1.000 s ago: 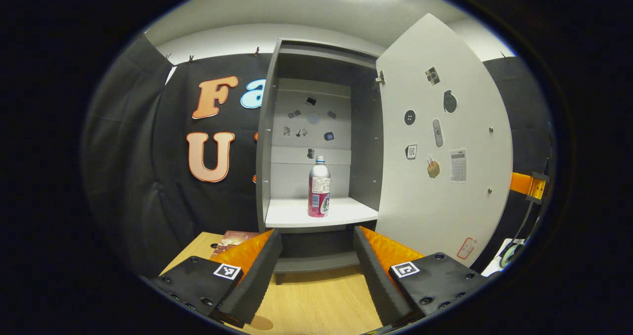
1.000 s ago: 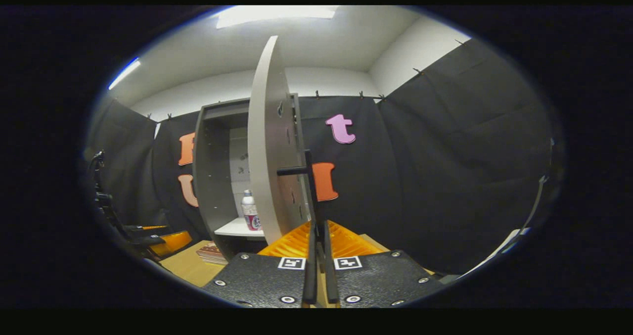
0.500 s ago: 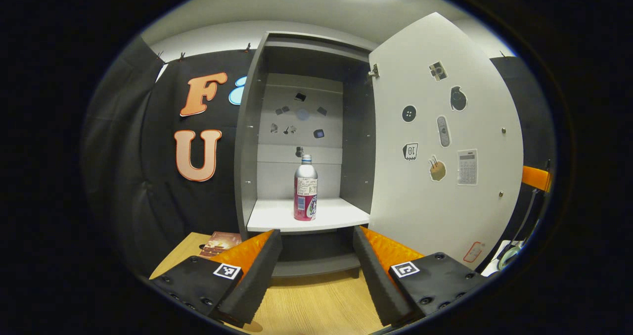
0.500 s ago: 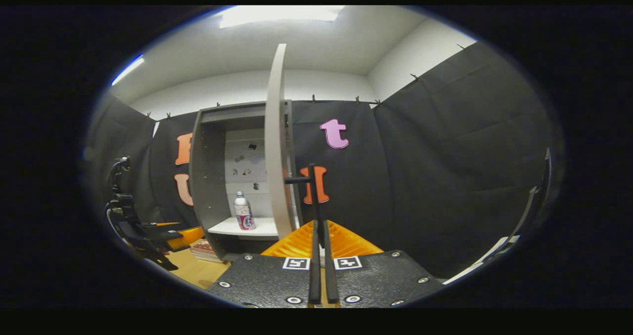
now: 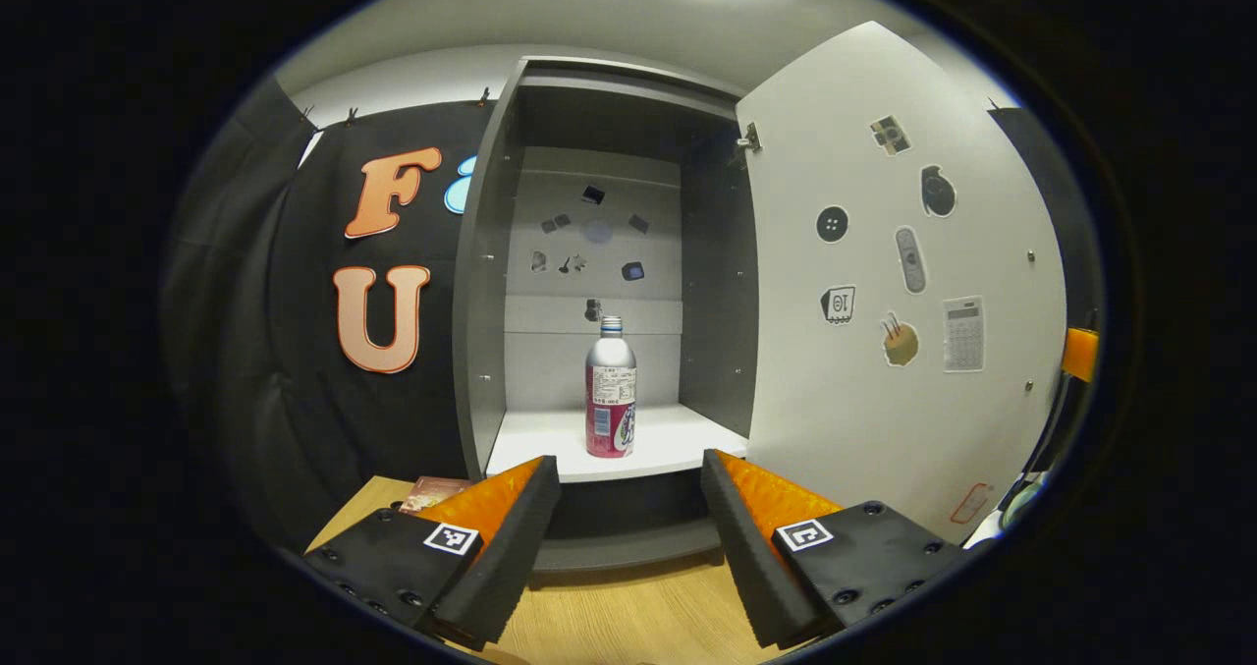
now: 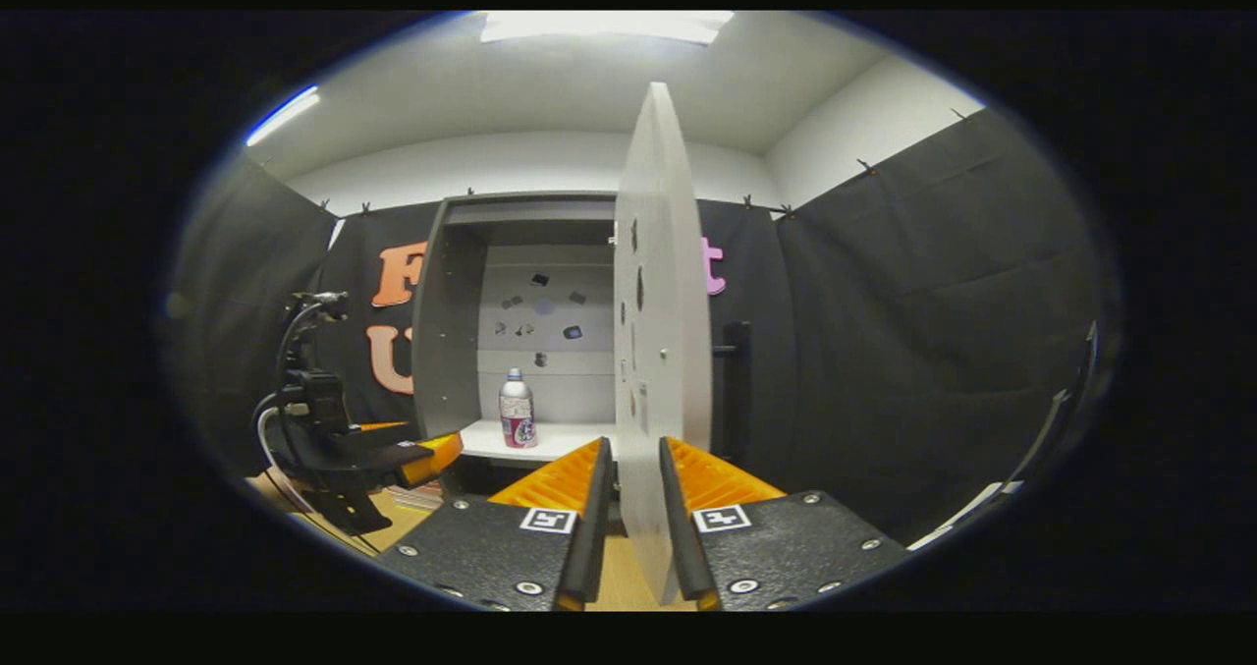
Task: Open the cabinet door with the right hand, grasp the bottle in the cabinet with the left hand and place it on the coaster, then close the cabinet door with the right hand.
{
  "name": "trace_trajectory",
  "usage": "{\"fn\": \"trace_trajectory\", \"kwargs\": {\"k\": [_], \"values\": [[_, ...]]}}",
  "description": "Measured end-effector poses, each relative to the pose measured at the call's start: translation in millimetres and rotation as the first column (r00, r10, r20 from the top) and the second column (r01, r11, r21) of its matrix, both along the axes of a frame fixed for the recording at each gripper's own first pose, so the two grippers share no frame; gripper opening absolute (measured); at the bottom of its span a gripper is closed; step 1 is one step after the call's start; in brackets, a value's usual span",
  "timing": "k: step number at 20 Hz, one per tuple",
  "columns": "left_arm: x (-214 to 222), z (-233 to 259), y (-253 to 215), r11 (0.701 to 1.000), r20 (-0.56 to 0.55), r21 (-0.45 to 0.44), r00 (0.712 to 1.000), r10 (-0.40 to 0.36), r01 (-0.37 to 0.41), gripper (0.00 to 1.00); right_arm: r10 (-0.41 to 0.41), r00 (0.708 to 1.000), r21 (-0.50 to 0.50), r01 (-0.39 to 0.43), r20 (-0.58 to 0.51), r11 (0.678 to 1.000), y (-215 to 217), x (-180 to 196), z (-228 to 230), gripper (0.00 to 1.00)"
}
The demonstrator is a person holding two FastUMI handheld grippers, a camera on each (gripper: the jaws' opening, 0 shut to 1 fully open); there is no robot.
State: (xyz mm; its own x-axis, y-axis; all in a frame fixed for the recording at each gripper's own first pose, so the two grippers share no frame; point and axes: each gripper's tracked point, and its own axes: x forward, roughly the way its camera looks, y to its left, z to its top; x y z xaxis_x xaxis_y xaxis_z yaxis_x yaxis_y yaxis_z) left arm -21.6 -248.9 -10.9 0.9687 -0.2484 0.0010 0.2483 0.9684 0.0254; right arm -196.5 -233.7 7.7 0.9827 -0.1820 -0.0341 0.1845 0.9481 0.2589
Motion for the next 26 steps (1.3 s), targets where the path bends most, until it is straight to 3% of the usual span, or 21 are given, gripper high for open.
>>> {"fn": "trace_trajectory", "kwargs": {"k": [3, 4, 5, 6, 7, 10, 13, 14, 16, 18, 26], "values": [[35, -1, 6, 1.000, 0.013, 0.012, 1.000, -0.017, 0.017, 0.95, -0.001, 1.000, -0.043, 0.001, -0.014, 0.999, 27, 25, -4, 0.45], [48, -3, 8, 1.000, 0.017, 0.016, 1.000, -0.021, 0.021, 0.94, -0.002, 1.000, -0.059, 0.001, -0.018, 0.998, 36, 36, -4, 0.58], [61, -5, 8, 0.999, 0.016, 0.016, 0.999, -0.031, 0.031, 0.95, -0.012, 1.000, -0.070, 0.011, -0.020, 0.997, 41, 46, -5, 0.59], [74, -9, 7, 0.999, 0.010, 0.015, 0.999, -0.042, 0.042, 0.96, -0.025, 0.999, -0.076, 0.023, -0.023, 0.997, 45, 57, -5, 0.75], [87, -13, 5, 0.998, 0.002, 0.013, 0.998, -0.056, 0.056, 0.95, -0.036, 0.999, -0.073, 0.035, -0.023, 0.997, 51, 66, -5, 0.76], [130, -23, -3, 0.995, -0.011, 0.021, 0.995, -0.094, 0.094, 0.96, -0.082, 0.996, -0.086, 0.079, -0.029, 0.993, 59, 93, -8, 0.89], [167, -32, -16, 0.989, -0.021, 0.020, 0.989, -0.145, 0.145, 0.95, -0.149, 0.988, -0.138, 0.142, -0.041, 0.980, 62, 114, -10, 0.96], [179, -37, -21, 0.987, -0.027, 0.019, 0.987, -0.160, 0.161, 0.95, -0.164, 0.985, -0.147, 0.154, -0.054, 0.977, 65, 122, -14, 0.92], [198, -46, -31, 0.981, -0.044, 0.022, 0.980, -0.194, 0.195, 0.95, -0.194, 0.977, -0.160, 0.179, -0.087, 0.971, 69, 133, -20, 0.96], [213, -49, -38, 0.976, -0.048, 0.020, 0.975, -0.216, 0.217, 0.94, -0.241, 0.964, -0.161, 0.221, -0.114, 0.962, 65, 138, -26, 0.94], [253, -46, -52, 0.972, -0.011, 0.048, 0.973, -0.231, 0.231, 0.95, -0.278, 0.944, -0.141, 0.255, -0.179, 0.957, 63, 146, -41, 0.93]]}}
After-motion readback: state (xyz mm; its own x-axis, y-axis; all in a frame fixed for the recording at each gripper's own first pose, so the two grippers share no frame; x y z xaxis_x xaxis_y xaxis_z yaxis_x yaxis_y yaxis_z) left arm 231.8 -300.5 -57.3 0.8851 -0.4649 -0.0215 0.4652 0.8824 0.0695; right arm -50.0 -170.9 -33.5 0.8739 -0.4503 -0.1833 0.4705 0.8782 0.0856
